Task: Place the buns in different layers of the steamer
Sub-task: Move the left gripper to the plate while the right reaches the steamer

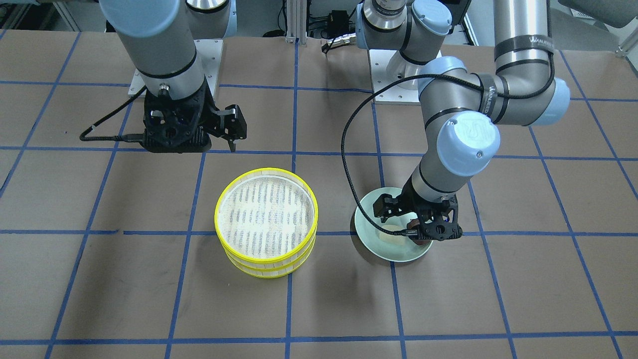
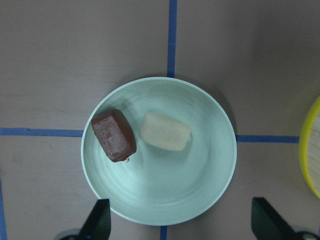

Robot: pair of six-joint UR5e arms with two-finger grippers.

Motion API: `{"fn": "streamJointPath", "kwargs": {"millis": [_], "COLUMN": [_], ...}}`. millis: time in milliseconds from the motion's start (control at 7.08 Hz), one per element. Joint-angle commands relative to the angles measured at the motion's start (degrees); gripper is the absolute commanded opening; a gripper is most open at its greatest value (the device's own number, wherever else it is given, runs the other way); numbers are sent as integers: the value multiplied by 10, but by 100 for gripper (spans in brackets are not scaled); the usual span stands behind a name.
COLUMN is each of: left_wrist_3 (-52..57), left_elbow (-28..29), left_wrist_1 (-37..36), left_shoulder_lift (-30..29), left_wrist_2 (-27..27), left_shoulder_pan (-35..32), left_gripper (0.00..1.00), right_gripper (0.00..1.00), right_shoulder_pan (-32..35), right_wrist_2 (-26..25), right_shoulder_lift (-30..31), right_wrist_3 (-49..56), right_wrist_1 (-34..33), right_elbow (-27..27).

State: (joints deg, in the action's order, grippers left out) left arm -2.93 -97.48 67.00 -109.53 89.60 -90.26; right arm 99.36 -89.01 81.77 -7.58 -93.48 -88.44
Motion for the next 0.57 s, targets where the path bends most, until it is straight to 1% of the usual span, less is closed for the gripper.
{"fn": "streamJointPath", "kwargs": {"millis": [0,141,424], "left_wrist_3": [-7,-6,-6], "left_elbow": [-7,-9,-22], "left_wrist_1": [-59,-77,-74], "left_shoulder_lift": [-72,-88,-90], "left_wrist_2": [-1,-2,-2], "left_shoulder_pan": [-1,-1,-2], "left_gripper": [100,100,100], "right_gripper": [100,100,99], "right_shoulder_pan": [0,0,0], "right_wrist_2": [-7,-6,0], "right_shoulder_lift": [-58,-75,-128], "right_wrist_3": [-2,-2,-4], "right_wrist_1": [-86,-129,-172], "right_elbow": [-51,-69,-75]}}
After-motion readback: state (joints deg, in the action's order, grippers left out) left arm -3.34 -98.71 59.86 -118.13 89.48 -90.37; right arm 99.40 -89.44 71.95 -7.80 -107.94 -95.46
